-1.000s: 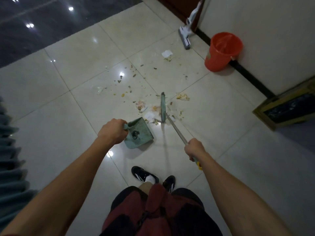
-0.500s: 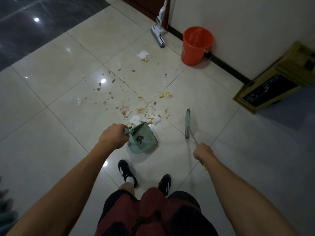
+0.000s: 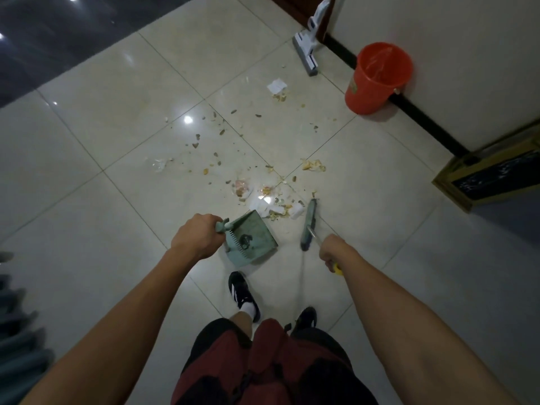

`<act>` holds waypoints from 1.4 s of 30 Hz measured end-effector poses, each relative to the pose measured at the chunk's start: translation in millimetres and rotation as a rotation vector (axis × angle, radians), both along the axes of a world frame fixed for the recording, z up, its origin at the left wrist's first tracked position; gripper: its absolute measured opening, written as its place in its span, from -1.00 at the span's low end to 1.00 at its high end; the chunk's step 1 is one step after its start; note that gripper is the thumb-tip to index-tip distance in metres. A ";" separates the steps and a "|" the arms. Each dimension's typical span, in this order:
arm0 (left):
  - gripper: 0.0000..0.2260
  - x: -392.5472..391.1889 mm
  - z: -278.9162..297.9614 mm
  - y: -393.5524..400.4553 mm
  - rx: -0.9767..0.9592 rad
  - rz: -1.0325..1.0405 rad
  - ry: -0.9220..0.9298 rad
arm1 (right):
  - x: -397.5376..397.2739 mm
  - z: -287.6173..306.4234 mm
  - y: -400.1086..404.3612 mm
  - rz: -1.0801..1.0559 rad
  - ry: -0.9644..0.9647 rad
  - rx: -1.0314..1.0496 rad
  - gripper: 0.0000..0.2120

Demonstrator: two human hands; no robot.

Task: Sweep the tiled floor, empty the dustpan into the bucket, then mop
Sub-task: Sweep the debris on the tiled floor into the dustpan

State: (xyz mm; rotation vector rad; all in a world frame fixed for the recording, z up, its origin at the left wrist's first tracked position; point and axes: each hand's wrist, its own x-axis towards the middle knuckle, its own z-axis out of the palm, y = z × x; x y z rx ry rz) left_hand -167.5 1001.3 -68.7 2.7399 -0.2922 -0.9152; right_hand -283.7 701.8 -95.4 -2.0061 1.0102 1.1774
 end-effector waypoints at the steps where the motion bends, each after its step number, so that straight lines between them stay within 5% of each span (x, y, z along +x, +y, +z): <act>1: -0.89 8.4 0.0 9.5 0.004 0.009 0.007 | 15.5 0.6 12.4 0.029 0.022 0.003 -0.68; 4: -0.90 31.6 -0.5 35.2 0.018 0.023 0.014 | 60.8 1.6 49.1 0.185 0.159 -0.061 -0.69; 19: -0.80 79.1 5.0 87.2 0.058 0.153 -0.058 | 151.1 6.1 90.5 0.348 0.127 -0.144 -0.64; 32: -0.89 47.0 31.7 71.6 0.114 0.344 -0.132 | 169.5 20.6 62.2 0.359 -0.241 -0.135 -0.65; 42: -0.89 67.1 25.6 156.6 0.049 0.534 -0.109 | 233.8 5.7 151.3 0.386 -0.294 -0.076 -0.80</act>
